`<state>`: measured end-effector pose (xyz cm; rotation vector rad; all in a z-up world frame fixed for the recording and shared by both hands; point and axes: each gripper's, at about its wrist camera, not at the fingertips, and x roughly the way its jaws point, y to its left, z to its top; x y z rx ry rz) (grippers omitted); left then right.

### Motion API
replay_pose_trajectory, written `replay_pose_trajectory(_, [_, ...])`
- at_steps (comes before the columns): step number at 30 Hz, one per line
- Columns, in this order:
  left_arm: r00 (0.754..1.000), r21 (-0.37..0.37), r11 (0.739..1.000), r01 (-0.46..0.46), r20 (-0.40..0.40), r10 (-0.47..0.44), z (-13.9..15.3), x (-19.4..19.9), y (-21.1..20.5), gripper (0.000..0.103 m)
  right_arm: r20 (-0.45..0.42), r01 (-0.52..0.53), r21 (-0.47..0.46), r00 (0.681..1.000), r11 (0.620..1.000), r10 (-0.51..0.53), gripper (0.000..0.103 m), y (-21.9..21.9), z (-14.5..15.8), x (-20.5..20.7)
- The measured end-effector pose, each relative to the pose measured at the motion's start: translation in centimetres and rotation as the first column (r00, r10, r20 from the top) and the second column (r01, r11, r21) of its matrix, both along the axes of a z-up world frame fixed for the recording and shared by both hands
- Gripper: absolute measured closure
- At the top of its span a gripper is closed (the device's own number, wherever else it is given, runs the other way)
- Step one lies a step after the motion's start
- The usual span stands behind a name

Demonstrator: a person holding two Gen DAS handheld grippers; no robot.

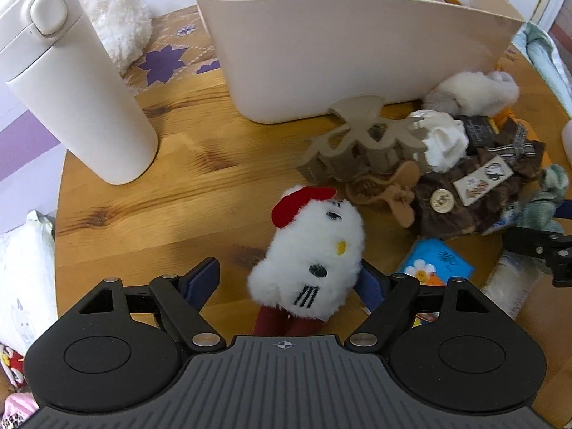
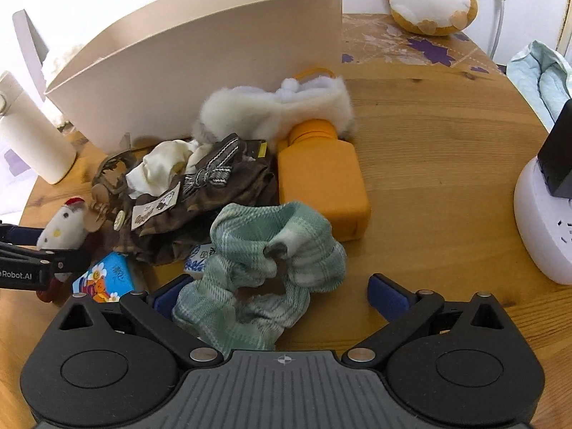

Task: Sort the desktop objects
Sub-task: 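Grasp the green plaid cloth with the right gripper while the left grasps the Hello Kitty plush, then carry the plaid cloth with the right gripper while the left carries the plush to the basket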

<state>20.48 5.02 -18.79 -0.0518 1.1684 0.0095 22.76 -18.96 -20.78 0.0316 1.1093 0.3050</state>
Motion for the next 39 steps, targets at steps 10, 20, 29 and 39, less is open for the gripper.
replay_pose_trajectory(10, [0.999,-0.045,0.998,0.036,0.023,-0.035,-0.1,-0.2,0.4,0.054,0.01,0.039,-0.022,0.999,0.999,-0.039,0.014,-0.1,0.2,-0.3])
replay_pose_trajectory(20, [0.994,-0.071,0.992,0.103,0.028,-0.101,0.3,-1.5,-0.2,0.059,0.074,-0.005,-0.122,0.997,0.993,0.014,0.072,-0.9,0.8,-0.9])
replay_pose_trajectory(29, [0.98,-0.042,0.983,0.178,0.095,-0.174,2.7,-2.0,-0.2,0.059,0.064,0.037,-0.014,0.997,0.999,-0.036,0.084,-3.8,1.6,-0.7])
replay_pose_trajectory(39, [0.957,-0.008,0.974,0.224,0.192,-0.219,6.4,-1.5,-0.6,0.059,0.147,0.027,0.04,0.989,0.999,-0.033,0.084,-6.1,5.6,0.1])
